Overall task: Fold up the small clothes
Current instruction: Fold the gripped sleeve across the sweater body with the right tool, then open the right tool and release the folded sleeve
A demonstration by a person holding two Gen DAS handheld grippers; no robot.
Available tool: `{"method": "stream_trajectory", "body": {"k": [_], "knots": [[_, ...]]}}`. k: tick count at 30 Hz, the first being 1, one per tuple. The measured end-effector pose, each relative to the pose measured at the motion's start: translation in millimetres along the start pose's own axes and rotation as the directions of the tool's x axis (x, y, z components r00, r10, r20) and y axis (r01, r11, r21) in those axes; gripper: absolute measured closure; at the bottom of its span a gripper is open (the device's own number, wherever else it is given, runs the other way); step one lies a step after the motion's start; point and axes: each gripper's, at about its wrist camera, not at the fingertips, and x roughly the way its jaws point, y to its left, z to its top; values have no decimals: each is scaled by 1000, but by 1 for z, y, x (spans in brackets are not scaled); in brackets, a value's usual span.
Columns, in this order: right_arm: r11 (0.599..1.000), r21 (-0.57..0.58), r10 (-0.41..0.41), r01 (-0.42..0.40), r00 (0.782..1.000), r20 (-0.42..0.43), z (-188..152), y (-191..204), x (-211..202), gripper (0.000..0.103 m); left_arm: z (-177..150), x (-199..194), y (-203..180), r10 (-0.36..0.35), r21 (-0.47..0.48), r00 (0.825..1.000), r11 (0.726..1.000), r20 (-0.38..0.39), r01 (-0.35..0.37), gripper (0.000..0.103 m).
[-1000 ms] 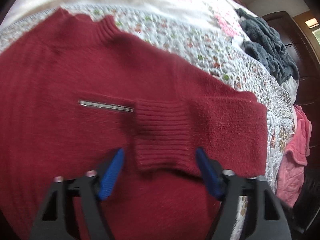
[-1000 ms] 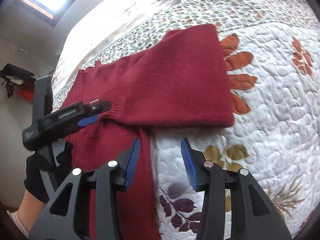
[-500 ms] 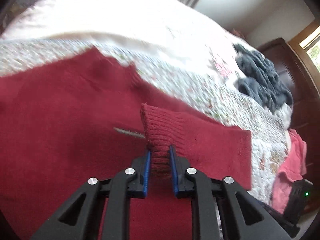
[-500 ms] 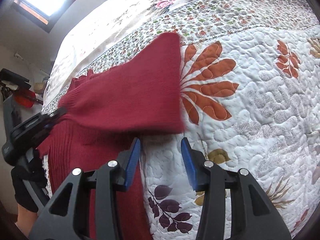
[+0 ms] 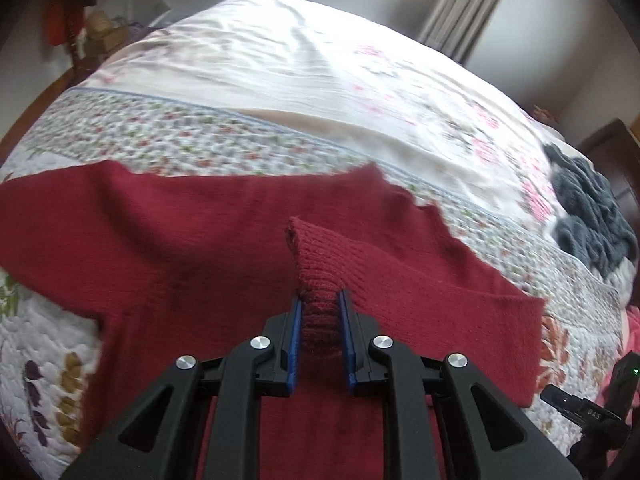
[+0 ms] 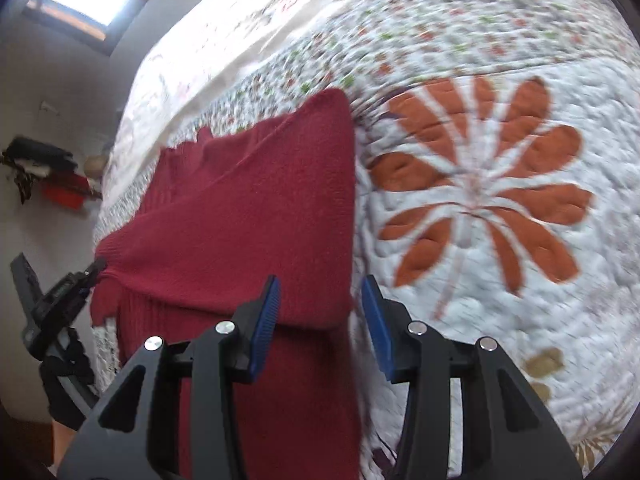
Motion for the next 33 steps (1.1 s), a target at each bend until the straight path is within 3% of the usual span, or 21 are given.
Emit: {"method": "stream_trajectory", "body": {"k": [5,9,13,16,19,21,24,28,33], "knots": [[997,-40,-61,59,997,-40,4,13,24,63,-5,15,30,44,-31,998,999,-40,-45,86],[993,-38,-118,115,989,-85,-1,8,43,65,-17,43,39,88,13,990,996,-109,-87,85],[992,-36,-126,123,988,-94,0,7,47,65,-24,59,49,109,27,983,994,-148,-106,77],[987,-46,-157,155,986,-62,1,17,33,62,-22,48,55,121,21,984,993,-131,-119,76],[986,-92,-136,137,991,23,-1,43,5,61,-12,16,52,148,52,988,988,-40,-146,64],[989,-121,-78,83,996,38,0,60,-3,60,-8,1,41,123,93,992,988,3,-123,61],[985,-171,-25,24,1000,-2,0,91,12,58,-9,2,17,52,154,999,987,-14,-49,60],[978,-203,-51,38,997,-55,-4,112,48,58,-20,27,-10,28,227,997,974,-77,-10,60],[979,-186,-105,83,988,-111,-12,110,87,59,-39,66,-14,86,267,984,963,-158,-41,60]]}}
